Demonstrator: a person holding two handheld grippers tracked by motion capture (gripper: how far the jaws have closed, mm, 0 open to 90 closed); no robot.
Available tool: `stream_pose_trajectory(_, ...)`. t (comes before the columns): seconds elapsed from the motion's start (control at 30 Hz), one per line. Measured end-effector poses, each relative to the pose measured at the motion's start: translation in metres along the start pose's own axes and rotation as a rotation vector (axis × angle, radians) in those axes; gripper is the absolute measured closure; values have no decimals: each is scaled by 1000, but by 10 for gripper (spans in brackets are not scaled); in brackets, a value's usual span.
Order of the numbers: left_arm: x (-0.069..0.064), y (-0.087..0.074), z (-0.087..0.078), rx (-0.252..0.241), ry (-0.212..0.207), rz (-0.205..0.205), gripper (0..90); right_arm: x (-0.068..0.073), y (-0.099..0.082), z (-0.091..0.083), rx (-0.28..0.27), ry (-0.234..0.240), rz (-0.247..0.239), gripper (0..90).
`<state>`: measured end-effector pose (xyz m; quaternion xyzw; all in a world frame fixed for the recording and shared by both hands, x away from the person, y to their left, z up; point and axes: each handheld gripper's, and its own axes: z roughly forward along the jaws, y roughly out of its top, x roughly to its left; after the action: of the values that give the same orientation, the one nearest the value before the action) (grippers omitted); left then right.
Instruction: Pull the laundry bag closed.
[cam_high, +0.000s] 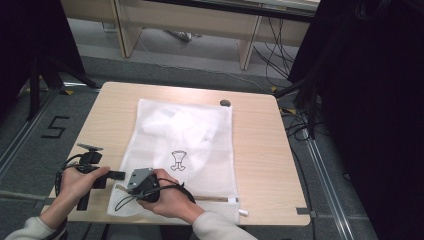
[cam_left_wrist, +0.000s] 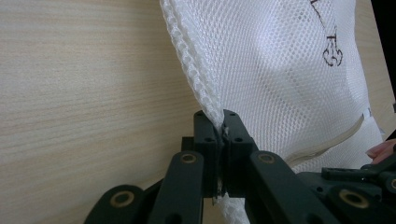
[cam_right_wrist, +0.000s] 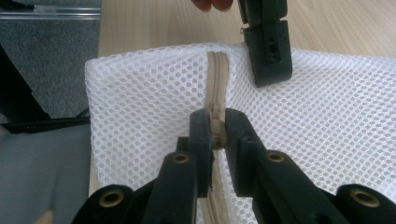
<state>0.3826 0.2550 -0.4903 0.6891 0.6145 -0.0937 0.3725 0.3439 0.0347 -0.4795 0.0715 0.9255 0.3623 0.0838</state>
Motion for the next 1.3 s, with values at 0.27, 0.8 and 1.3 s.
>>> stream_pose_trajectory(0.27, 0, 0, 0, -3, 1, 0, 859, 0, -1, 0, 4, 2, 2, 824)
stream_pose_trajectory(0.8, 1, -1, 0, -3, -4, 0, 859, -2, -4, -4, 3, 5, -1, 825)
stream_pose_trajectory(1.3, 2, 0, 0, -2, -4, -3, 859, -1, -11, -6, 17, 4, 14, 825)
